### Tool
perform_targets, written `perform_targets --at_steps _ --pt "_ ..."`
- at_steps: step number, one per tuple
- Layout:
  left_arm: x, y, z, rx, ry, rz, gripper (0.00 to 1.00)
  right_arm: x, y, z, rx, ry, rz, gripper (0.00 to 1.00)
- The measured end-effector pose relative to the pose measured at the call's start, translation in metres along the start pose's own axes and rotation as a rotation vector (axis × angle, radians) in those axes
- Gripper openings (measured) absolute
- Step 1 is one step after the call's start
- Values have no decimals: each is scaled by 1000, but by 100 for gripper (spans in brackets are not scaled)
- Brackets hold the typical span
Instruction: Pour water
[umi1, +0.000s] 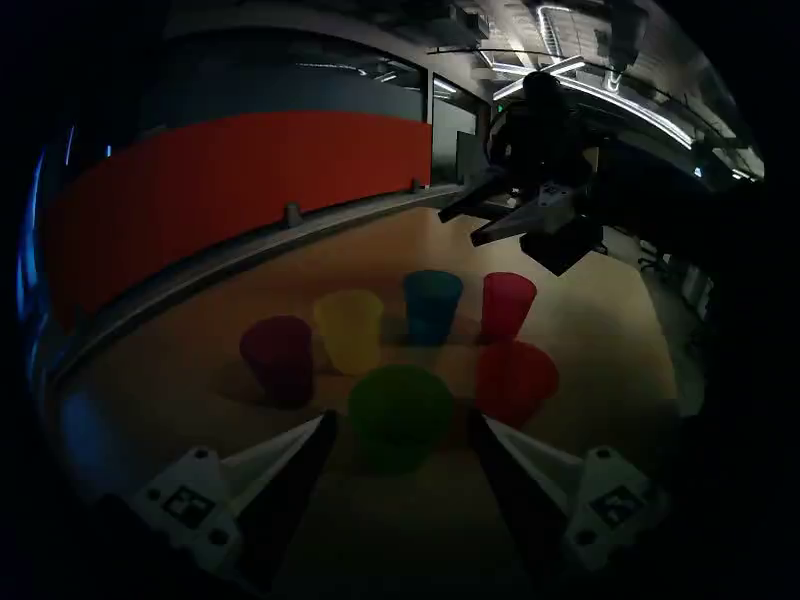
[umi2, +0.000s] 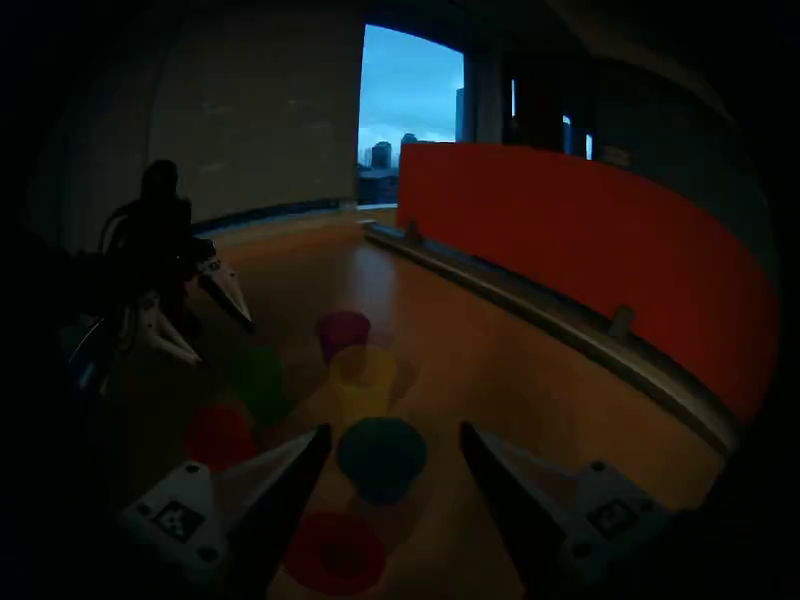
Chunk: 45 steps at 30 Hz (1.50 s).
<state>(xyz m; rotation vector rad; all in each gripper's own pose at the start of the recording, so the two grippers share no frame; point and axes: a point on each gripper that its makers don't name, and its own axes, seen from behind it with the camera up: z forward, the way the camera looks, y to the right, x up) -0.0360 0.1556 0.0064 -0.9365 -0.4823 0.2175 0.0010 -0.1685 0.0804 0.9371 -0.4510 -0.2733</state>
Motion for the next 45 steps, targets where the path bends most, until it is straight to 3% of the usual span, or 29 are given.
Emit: perform_targets --at_steps 23,45 --pt "-24 1 20 0 -59 19 93 -12 -1 10 5 -31 1 98" --pt "-27 -3 43 -13 -63 25 91 -30 -1 31 19 -99 -11 98"
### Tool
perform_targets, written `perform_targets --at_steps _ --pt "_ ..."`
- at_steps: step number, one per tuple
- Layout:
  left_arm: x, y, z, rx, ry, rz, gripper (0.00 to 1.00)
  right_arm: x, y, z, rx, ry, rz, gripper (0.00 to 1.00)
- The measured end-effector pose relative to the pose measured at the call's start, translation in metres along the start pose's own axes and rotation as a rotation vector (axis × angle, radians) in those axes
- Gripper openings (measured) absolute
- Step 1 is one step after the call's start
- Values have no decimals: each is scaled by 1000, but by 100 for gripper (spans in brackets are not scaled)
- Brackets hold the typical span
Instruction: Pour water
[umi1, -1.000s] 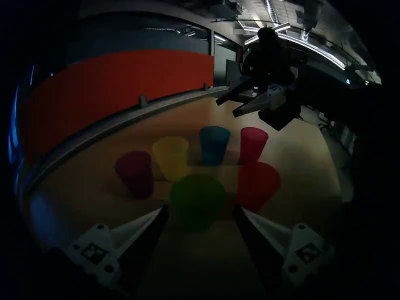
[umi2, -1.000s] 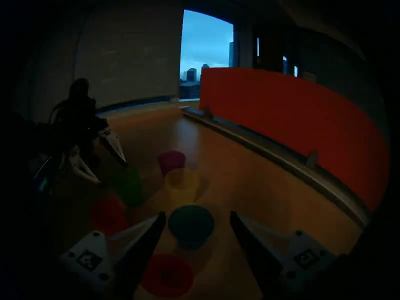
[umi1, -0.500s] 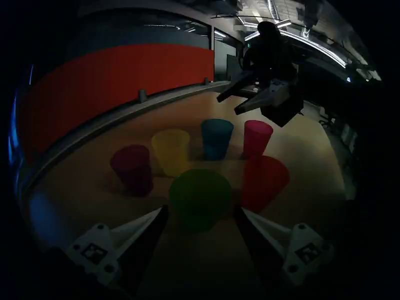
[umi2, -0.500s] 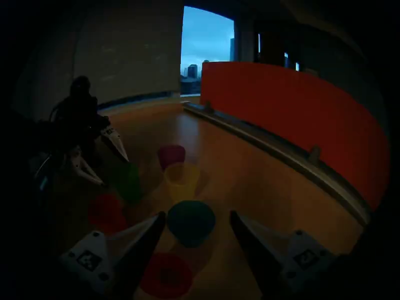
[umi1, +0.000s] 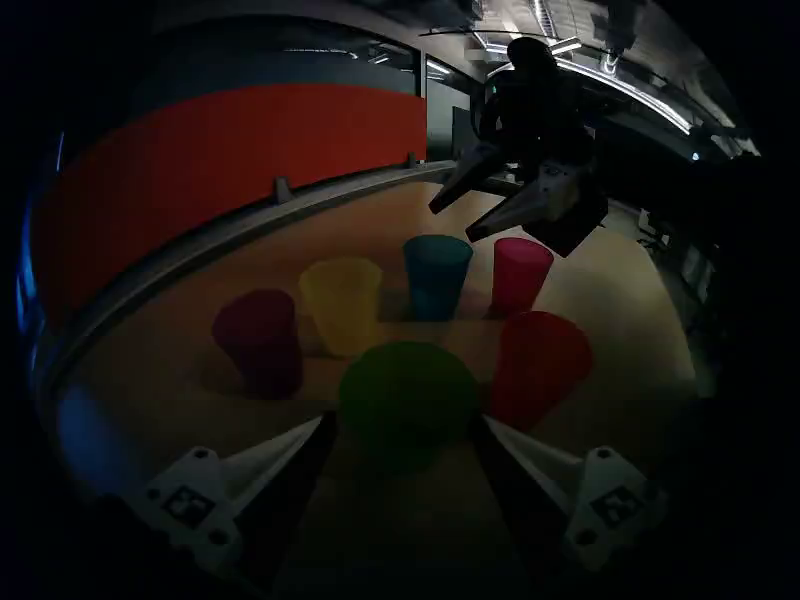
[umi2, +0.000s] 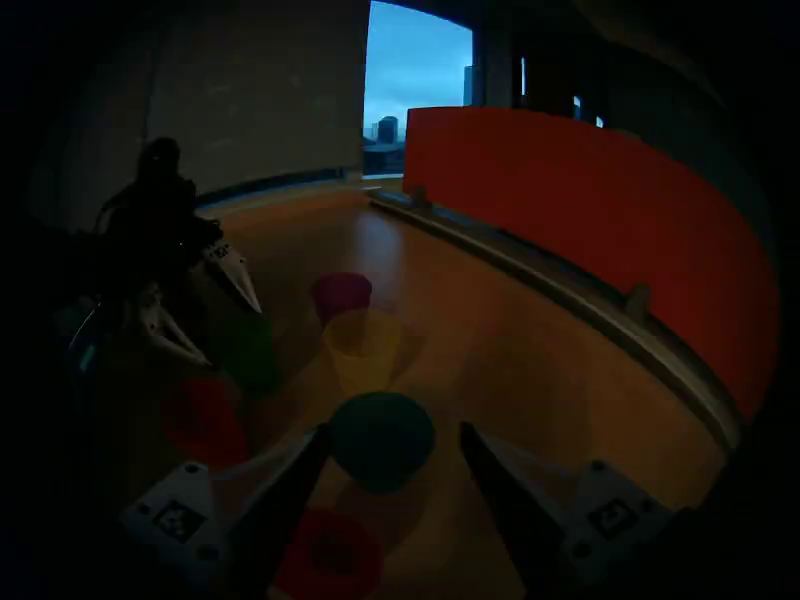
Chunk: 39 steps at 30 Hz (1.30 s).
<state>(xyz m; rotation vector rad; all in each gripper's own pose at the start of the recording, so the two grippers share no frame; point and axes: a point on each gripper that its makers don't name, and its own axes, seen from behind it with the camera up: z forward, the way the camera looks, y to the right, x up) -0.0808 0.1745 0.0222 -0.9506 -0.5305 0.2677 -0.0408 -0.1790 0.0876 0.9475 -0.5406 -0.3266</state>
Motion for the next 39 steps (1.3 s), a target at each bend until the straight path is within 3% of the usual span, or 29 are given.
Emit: perform_targets --at_steps 17,39 --pt "2 1 15 -15 -3 -5 90 -6 -1 8 6 -34 -13 98" --pt "4 6 19 -35 -2 3 89 -4 -6 11 15 -42 -22 98"
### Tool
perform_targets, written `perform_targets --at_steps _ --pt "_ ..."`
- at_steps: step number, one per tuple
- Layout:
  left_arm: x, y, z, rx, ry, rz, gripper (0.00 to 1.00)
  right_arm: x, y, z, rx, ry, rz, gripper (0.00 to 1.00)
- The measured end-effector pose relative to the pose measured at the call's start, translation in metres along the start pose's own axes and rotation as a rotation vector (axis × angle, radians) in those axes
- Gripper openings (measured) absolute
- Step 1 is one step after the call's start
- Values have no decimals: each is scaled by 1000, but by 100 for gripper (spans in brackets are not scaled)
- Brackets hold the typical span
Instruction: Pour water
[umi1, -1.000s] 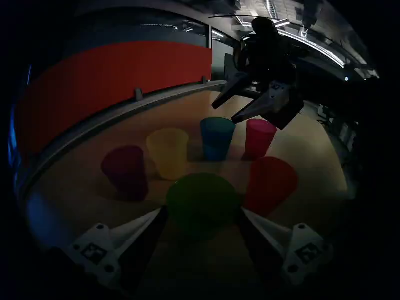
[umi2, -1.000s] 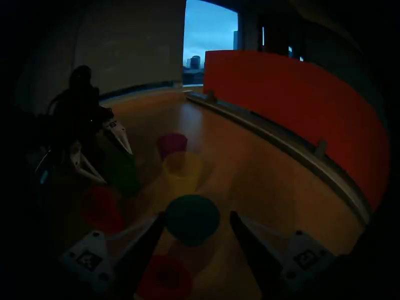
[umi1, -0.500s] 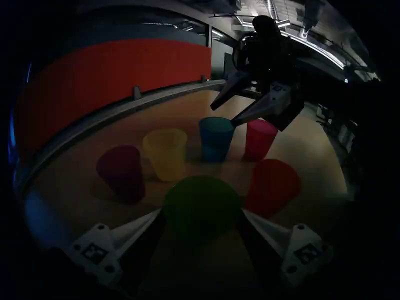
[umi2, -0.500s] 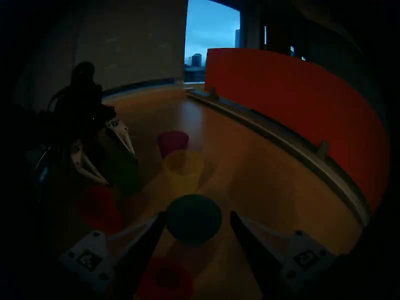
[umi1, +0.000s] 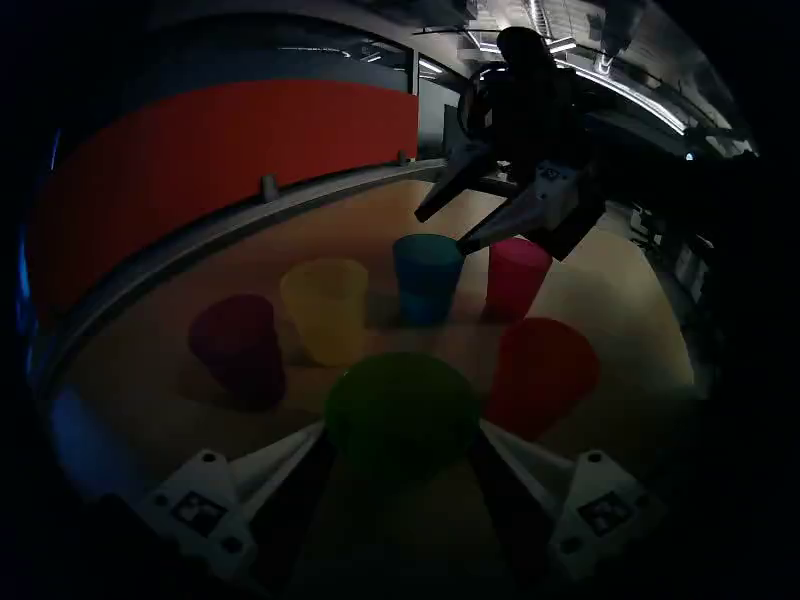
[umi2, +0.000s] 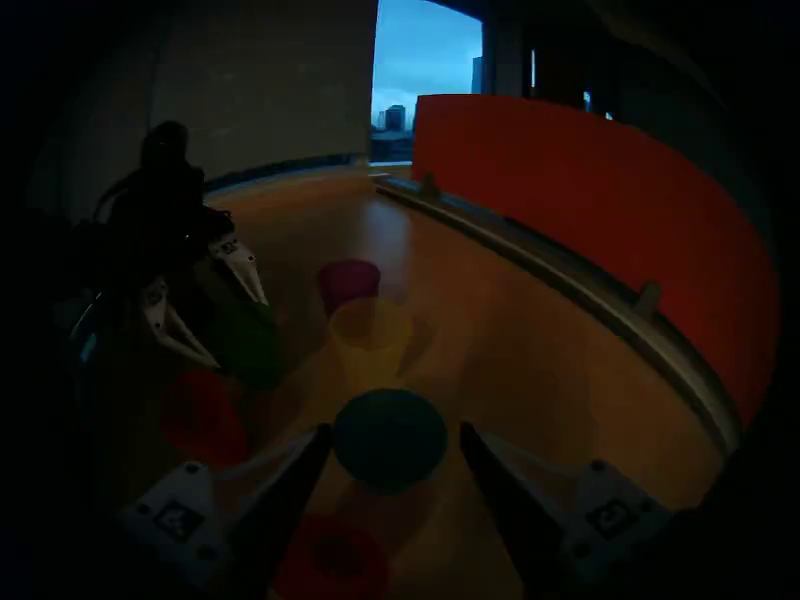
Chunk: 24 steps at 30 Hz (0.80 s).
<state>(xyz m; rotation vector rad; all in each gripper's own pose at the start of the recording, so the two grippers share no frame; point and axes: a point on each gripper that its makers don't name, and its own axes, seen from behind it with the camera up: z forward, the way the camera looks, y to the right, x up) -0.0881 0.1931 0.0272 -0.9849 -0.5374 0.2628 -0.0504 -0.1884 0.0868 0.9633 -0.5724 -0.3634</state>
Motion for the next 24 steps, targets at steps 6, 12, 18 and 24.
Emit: perform_targets --at_steps 6,12,18,24 --pt "-1 0 0 1 -1 3 88 1 -3 2 4 -6 -5 97" --pt "-2 0 0 0 -4 10 88 -1 -4 7 5 -26 -9 97" --pt "-2 0 0 -2 -3 11 87 -3 -5 11 4 -42 -13 97" --pt "-2 1 -1 -2 0 9 87 -7 -4 17 -3 -58 -18 97"
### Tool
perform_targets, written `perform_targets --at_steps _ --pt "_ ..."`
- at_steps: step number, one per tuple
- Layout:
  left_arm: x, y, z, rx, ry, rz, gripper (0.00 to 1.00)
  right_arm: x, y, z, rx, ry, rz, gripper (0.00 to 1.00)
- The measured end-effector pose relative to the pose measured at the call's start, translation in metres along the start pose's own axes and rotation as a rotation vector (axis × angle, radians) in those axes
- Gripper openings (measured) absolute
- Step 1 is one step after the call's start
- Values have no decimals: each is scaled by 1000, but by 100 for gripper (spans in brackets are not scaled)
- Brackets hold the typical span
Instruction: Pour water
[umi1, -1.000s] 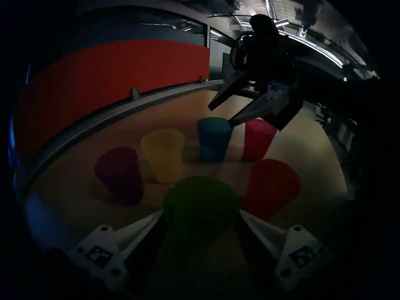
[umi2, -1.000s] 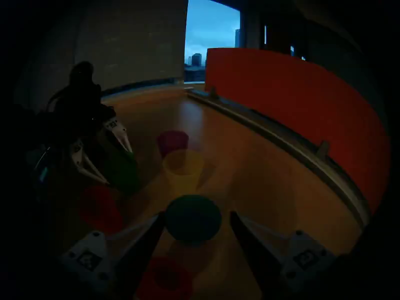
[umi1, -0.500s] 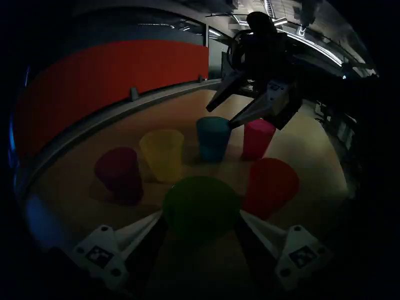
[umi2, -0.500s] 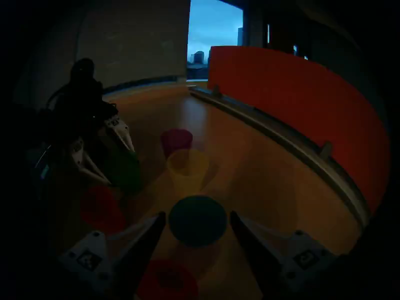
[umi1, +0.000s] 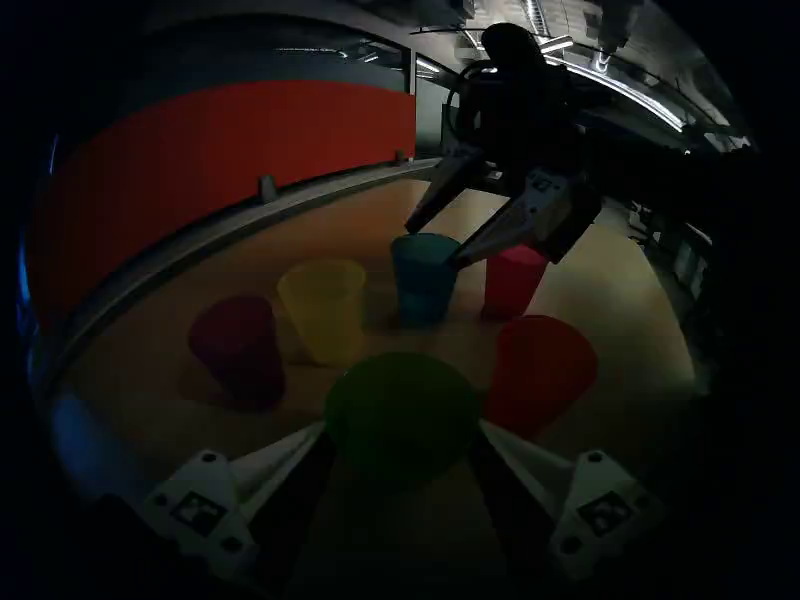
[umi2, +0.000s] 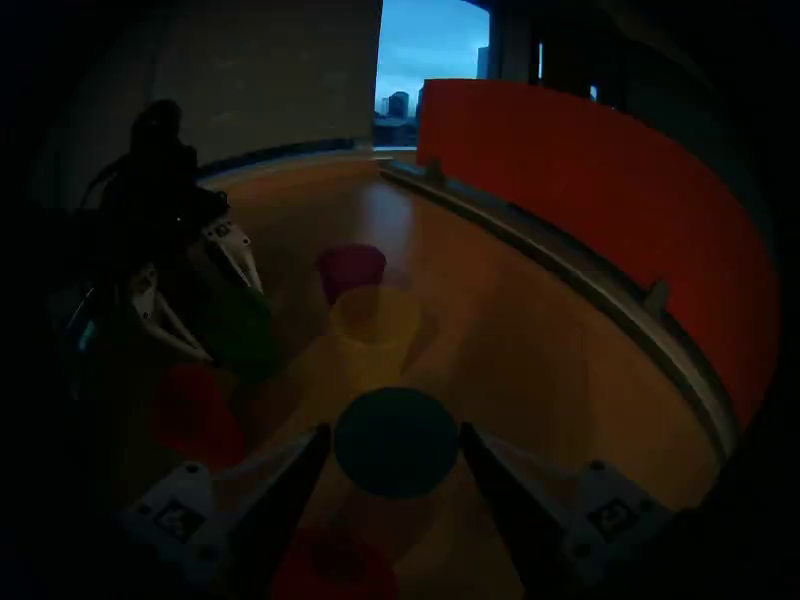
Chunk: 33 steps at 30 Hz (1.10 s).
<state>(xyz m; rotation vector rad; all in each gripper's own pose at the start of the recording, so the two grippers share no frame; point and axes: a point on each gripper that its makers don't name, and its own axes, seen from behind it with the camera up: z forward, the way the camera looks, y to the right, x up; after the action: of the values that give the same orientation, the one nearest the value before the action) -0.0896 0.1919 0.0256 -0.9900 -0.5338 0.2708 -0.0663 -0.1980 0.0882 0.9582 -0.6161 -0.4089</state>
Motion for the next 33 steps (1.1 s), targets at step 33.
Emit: perform_targets --at_steps 33 --pt "-1 1 -1 -1 4 -2 85 -19 -1 21 -17 -50 15 97"
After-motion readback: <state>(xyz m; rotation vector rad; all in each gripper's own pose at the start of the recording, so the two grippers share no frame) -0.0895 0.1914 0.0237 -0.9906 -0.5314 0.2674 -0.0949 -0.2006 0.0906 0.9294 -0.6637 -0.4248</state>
